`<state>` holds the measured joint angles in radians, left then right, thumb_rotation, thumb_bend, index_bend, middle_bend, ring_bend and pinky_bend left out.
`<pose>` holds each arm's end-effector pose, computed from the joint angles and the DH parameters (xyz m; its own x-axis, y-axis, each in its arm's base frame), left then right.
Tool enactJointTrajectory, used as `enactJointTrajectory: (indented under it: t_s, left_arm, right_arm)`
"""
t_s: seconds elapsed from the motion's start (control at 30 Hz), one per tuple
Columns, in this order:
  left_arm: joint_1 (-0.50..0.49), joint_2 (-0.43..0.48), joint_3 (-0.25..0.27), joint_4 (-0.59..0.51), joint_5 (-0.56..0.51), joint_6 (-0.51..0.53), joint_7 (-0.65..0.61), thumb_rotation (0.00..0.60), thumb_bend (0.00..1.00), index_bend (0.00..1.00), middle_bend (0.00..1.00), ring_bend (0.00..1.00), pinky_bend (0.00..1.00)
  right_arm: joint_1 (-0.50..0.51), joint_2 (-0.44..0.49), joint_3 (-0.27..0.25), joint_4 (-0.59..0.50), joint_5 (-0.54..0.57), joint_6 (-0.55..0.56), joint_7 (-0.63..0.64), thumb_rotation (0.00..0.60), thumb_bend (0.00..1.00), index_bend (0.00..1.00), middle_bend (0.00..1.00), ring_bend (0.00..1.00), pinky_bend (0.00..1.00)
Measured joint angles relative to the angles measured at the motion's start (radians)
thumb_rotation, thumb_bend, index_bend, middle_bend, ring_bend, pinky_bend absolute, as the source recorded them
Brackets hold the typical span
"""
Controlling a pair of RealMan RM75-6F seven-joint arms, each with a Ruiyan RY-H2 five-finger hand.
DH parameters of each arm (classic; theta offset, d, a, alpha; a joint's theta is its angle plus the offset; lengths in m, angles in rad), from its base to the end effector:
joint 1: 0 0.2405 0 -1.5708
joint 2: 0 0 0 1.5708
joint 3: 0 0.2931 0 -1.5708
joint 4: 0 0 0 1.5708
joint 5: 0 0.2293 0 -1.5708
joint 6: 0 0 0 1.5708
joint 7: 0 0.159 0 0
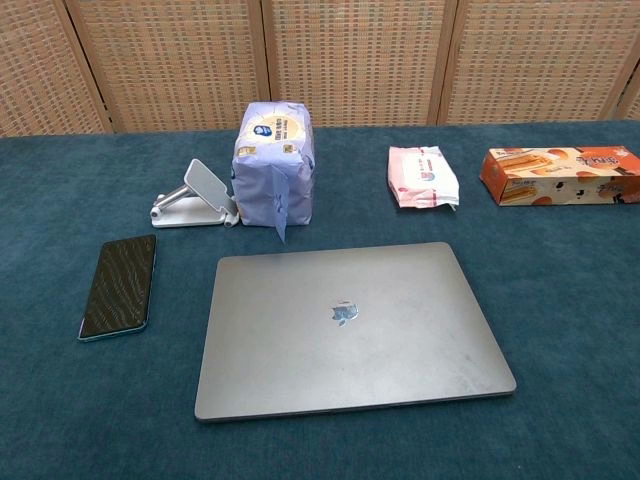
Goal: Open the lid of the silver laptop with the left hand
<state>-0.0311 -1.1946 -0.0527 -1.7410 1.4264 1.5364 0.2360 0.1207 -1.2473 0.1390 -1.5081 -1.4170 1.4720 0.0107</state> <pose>-0.3344 0.1799 0.1311 0.4215 0.0011 0.9068 0.9015 0.1073 -0.4192 -0.3595 -0.2335 0.1386 0.3445 0.0850 0.9349 -0.9387 0.0472 0.3415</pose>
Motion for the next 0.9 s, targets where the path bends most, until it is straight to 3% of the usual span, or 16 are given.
enactJointTrajectory:
  t_s: [0.63, 0.9]
  left_arm:
    - [-0.013, 0.004, -0.005, -0.002, 0.014, -0.006, 0.008, 0.554, 0.31, 0.00, 0.00, 0.00, 0.00]
    - [-0.051, 0.020, -0.006, -0.047, 0.028, -0.062, 0.033, 0.553, 0.29, 0.00, 0.00, 0.00, 0.00]
  right_arm:
    - [-0.002, 0.001, -0.001, -0.006, -0.003, 0.006, -0.004, 0.600, 0.41, 0.28, 0.27, 0.10, 0.17]
    - [-0.001, 0.000, -0.001, -0.011, -0.006, 0.007, -0.004, 0.600, 0.41, 0.28, 0.27, 0.10, 0.17]
